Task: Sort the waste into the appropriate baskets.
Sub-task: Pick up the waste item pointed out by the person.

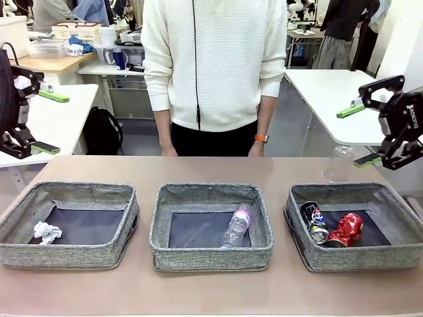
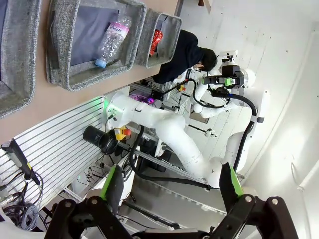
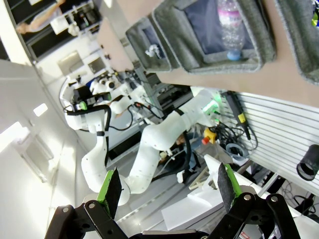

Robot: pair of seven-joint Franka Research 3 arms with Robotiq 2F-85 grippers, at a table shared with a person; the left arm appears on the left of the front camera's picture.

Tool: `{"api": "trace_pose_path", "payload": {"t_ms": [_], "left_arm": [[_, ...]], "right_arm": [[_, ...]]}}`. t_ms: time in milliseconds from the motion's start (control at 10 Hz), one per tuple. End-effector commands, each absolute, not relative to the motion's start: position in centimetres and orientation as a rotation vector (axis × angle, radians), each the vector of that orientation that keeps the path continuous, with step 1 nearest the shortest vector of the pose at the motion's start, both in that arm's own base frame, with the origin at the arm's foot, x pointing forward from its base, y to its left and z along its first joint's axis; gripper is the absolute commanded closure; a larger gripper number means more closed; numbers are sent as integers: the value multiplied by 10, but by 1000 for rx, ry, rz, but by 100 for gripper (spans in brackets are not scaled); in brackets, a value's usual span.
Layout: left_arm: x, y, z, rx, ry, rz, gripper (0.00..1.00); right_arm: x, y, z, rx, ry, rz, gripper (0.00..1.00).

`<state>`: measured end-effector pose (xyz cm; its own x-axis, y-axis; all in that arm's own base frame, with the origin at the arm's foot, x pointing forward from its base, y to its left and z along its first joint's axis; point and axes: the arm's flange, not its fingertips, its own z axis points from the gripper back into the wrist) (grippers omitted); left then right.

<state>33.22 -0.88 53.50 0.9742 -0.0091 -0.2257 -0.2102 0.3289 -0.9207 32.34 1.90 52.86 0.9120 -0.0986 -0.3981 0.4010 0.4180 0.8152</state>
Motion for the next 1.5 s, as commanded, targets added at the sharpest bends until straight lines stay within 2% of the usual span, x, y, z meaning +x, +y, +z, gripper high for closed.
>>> {"api": "trace_pose_path", "payload": {"t_ms": [0, 1300, 1400], "left_arm": [[330, -6, 536, -1245, 196, 109, 0], [330, -6, 536, -1245, 196, 109, 0], [330, -6, 536, -1245, 196, 109, 0]], "right_arm": [[324, 21, 533, 1113, 320, -335, 0], [323, 19, 529, 1099, 310, -320, 0], [322, 19, 527, 930, 120, -237, 0]]}}
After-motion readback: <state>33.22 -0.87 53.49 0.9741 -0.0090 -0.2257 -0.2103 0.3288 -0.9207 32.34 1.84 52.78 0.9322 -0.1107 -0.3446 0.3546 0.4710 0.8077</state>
